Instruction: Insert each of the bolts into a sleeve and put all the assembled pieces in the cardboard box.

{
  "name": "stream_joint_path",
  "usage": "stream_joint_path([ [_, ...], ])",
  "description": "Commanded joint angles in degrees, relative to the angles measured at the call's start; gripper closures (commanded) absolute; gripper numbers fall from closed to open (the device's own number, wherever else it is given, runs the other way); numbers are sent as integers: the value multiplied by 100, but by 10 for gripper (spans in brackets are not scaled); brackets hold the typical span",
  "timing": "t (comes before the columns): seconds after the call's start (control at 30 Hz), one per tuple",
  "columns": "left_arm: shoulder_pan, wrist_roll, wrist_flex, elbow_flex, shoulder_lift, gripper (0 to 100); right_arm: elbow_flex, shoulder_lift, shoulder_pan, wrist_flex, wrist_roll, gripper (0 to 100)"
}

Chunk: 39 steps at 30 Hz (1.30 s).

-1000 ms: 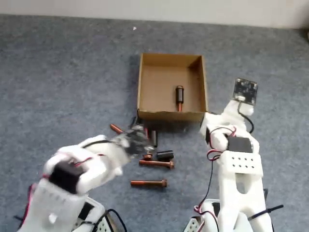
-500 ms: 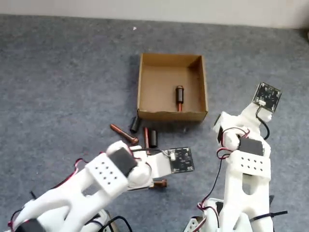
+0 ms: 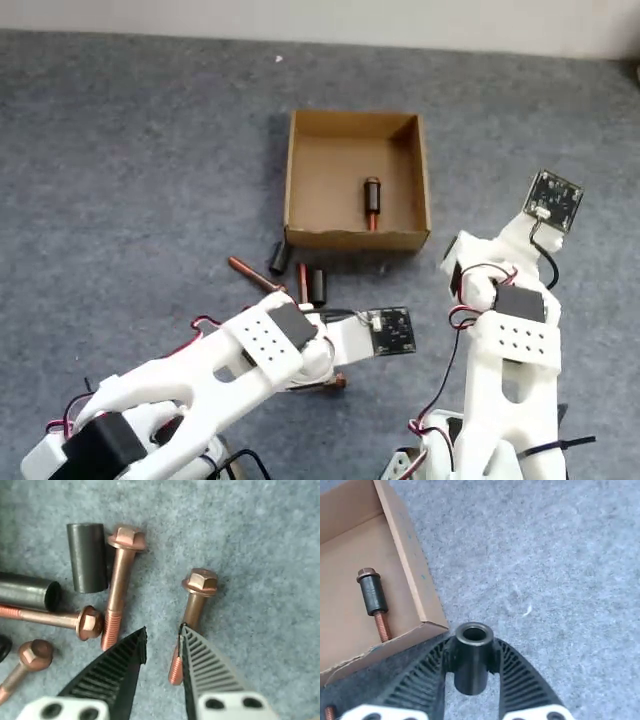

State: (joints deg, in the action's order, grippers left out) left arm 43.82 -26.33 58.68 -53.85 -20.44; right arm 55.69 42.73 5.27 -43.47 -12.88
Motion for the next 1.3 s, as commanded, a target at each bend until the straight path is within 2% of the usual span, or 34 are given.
stream_joint_path([
  [0.0,418,105,-105,40,40,867,-119,215,154,180,-53,994],
  [0.1,497,457,-325,22,66,864,-119,215,295,180,-53,994],
  [0.2,505,492,-642,-110,66,864,-119,215,321,180,-53,994],
  [0.37,514,492,-677,-101,22,864,-110,215,321,180,-53,994],
  [0.57,514,492,167,312,-259,866,-101,215,312,180,-53,994],
  [0.77,532,492,897,444,-1086,863,-101,215,321,180,-53,994],
  [0.9,866,501,1125,321,-1332,863,-101,215,321,180,-53,994],
  [1.03,1244,527,686,-101,-1323,863,-101,215,321,180,-53,994],
  [1.27,1130,677,-18,-629,-1314,863,-92,215,312,180,-53,994],
])
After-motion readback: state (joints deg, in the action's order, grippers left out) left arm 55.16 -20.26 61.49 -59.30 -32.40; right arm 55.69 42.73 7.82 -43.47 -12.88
